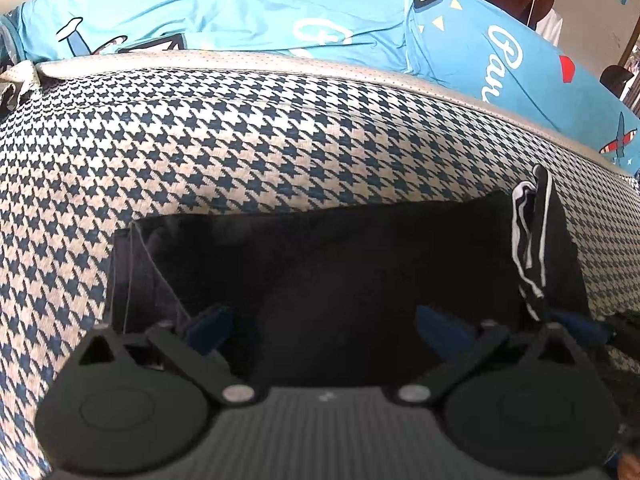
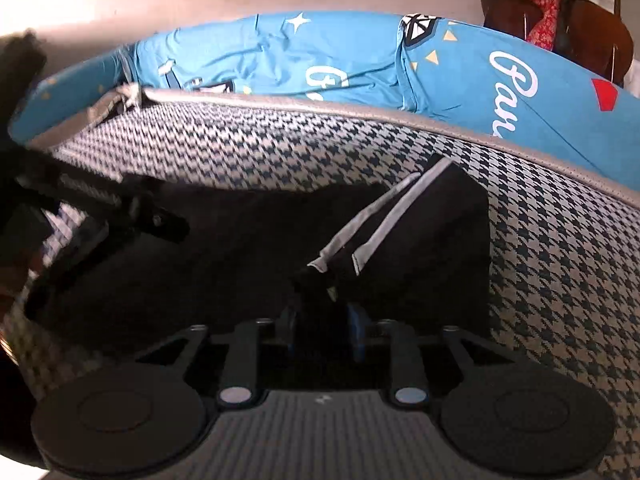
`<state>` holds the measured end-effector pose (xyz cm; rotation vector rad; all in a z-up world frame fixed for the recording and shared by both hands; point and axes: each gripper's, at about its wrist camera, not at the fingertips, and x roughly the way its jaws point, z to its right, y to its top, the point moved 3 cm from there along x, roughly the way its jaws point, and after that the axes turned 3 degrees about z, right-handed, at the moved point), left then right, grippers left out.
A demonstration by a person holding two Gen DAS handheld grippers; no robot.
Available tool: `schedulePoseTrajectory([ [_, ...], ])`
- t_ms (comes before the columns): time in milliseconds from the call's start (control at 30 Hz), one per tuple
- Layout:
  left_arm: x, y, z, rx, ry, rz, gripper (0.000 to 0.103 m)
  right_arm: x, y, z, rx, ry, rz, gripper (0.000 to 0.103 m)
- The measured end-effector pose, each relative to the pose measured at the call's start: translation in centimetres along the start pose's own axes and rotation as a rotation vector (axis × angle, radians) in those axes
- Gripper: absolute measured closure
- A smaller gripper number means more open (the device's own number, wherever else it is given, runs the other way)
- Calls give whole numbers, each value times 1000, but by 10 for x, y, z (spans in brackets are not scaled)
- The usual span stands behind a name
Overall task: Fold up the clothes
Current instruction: 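Grasp the white-striped edge with the right gripper and lift it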
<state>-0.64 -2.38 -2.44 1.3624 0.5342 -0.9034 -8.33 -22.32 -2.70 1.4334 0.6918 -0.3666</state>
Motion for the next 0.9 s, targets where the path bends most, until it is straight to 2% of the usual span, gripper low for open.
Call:
schedulePoseTrajectory([
  [167, -1, 2, -5, -12, -2, 5, 0, -31, 16, 23, 148, 112, 86, 77],
  [200, -1, 2, -6, -12, -1, 5, 0, -34, 20, 26, 169, 112, 104, 77],
  [367, -1, 2, -9, -17, 5, 7, 0, -33, 33, 52, 244, -38, 165, 76],
  [500, -1, 2, -11, -20, 10, 8, 0, -22, 41, 71, 335, -127, 157, 76],
  [700, -2, 2, -13, -12, 2, 4, 0, -7, 51, 81, 394, -171, 150, 76],
  [900, -2, 2, -15, -15, -7, 0, 0, 30, 47, 96, 510, -133, 66, 76],
])
